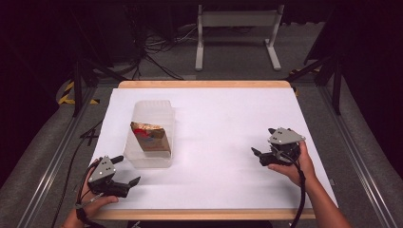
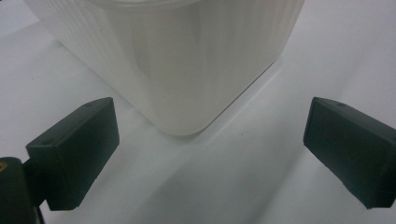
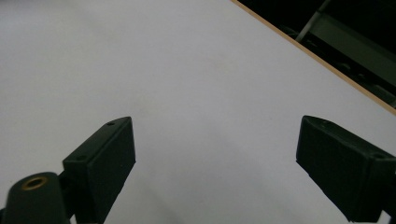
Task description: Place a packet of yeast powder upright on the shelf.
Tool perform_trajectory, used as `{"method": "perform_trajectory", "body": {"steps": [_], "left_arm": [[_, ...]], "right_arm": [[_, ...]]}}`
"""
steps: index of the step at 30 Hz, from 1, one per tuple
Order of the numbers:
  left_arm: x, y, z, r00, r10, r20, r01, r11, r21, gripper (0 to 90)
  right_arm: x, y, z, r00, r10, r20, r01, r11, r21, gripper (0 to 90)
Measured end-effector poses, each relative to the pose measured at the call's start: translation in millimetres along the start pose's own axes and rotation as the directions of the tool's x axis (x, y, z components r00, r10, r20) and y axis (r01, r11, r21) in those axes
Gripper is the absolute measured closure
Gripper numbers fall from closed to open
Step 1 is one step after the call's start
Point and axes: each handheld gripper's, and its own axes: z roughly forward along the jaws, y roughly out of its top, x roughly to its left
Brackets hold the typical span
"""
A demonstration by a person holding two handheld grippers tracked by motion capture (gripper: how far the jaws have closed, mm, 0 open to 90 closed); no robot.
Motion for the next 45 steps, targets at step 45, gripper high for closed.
{"method": "perform_trajectory", "body": {"steps": [45], "left_arm": [[7.4, 2.4, 0.2, 0.9979, -0.032, -0.056, 0.031, 0.9992, -0.024, 4.3]], "right_arm": [[4.9, -84.5, -69.7, 0.9878, 0.120, 0.099, -0.118, 0.993, -0.029, 8.7]]}}
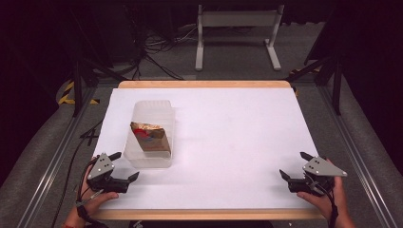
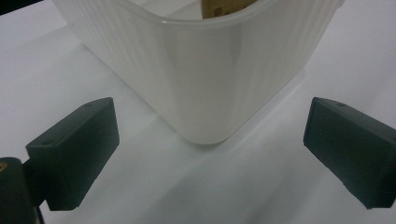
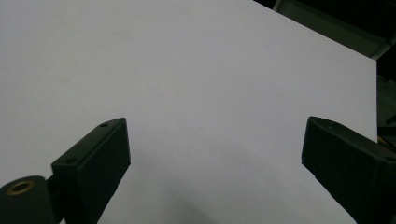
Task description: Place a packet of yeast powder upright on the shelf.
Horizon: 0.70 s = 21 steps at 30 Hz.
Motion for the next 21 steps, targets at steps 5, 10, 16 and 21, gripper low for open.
{"method": "perform_trajectory", "body": {"steps": [5, 10, 16, 21], "left_arm": [[2.8, 0.6, -0.2, 0.9999, -0.009, -0.006, 0.009, 0.9999, -0.012, 4.2], [4.1, -0.2, -0.6, 0.9998, -0.018, -0.002, 0.018, 0.9998, -0.008, 4.2], [1.1, 0.3, -2.5, 1.0000, -0.002, -0.003, 0.002, 0.9999, -0.013, 4.2], [-1.1, 0.6, -3.6, 1.0000, 0.005, 0.000, -0.005, 0.9998, -0.020, 4.2]], "right_arm": [[-2.9, -9.3, 3.1, 0.9999, 0.015, 0.002, -0.015, 1.000, -0.026, 8.4], [-3.6, -12.9, 7.8, 0.9996, 0.023, -0.014, -0.024, 0.999, -0.039, 8.4], [-1.0, -12.9, 8.3, 0.9999, 0.015, -0.003, -0.015, 0.999, -0.036, 8.3], [0.2, -12.4, 6.3, 0.9996, 0.023, 0.013, -0.022, 0.999, -0.044, 8.4]]}}
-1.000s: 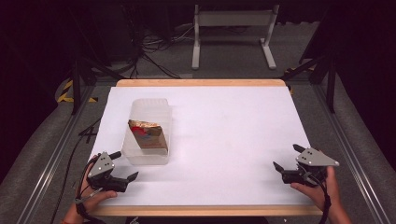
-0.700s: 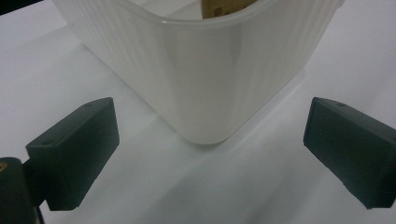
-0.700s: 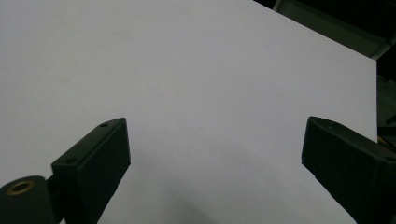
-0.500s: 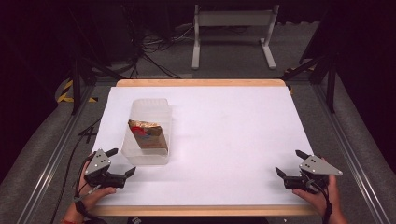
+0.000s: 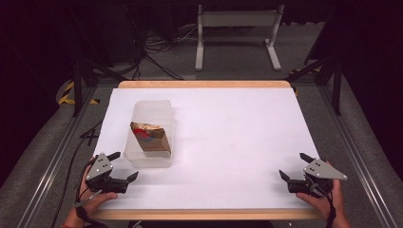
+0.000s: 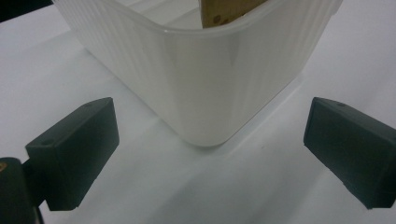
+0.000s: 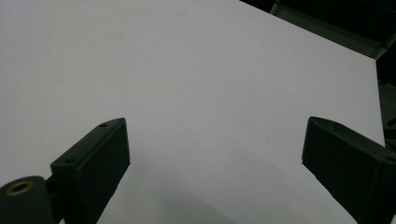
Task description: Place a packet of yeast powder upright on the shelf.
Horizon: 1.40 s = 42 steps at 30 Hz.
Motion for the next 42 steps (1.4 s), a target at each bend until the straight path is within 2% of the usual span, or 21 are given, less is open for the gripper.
{"method": "perform_trajectory", "body": {"steps": [15, 42], "left_arm": [[-0.1, -0.8, 1.8, 1.0000, 0.002, 0.006, -0.002, 0.9999, 0.016, 4.2], [0.7, 1.3, 5.6, 0.9998, 0.002, 0.018, -0.002, 0.9999, 0.015, 4.2]], "right_arm": [[0.2, -0.2, 2.1, 1.0000, 0.005, -0.001, -0.005, 1.000, 0.001, 8.5], [1.7, -0.1, 2.2, 0.9999, 0.005, -0.011, -0.005, 1.000, 0.007, 8.4]]}}
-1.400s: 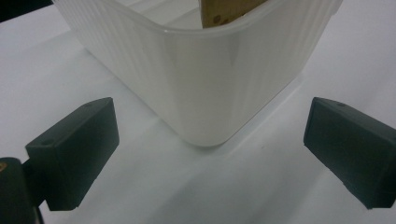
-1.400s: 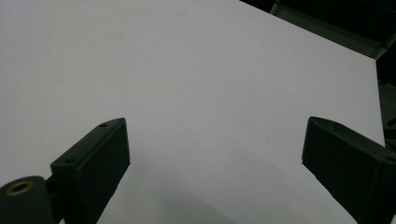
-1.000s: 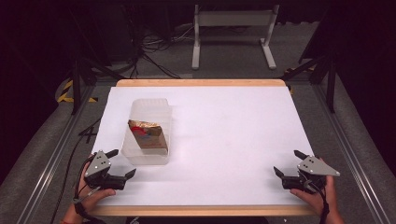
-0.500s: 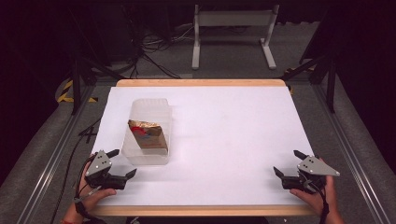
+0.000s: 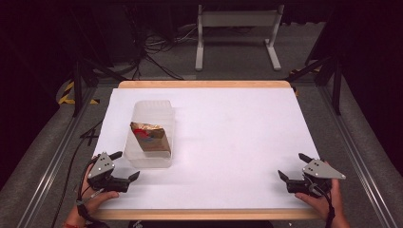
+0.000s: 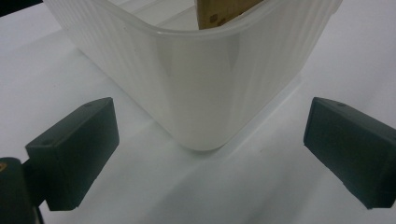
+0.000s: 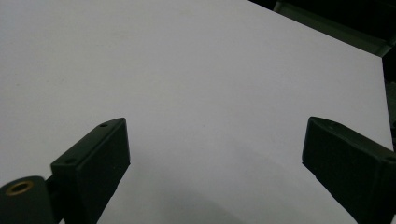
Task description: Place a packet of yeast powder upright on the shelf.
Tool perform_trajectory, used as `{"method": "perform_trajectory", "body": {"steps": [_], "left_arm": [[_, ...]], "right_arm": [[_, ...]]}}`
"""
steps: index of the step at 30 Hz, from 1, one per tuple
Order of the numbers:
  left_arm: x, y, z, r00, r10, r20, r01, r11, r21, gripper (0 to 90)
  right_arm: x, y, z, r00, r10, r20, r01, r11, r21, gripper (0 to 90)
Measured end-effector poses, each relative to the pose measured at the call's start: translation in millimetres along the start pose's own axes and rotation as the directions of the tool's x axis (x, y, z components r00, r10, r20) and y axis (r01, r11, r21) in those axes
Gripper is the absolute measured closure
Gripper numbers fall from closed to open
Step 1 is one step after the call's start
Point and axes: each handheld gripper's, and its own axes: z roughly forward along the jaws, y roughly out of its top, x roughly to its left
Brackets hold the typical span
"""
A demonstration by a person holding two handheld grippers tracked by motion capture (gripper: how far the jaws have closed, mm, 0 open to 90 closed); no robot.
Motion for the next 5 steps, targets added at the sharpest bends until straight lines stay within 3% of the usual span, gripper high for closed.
{"method": "perform_trajectory", "body": {"steps": [5], "left_arm": [[0.2, -0.1, -0.7, 1.0000, -0.006, -0.004, 0.006, 1.0000, -0.003, 4.1]], "right_arm": [[-0.2, 0.5, 0.9, 1.0000, 0.000, -0.007, 0.000, 1.000, -0.001, 8.1]]}}
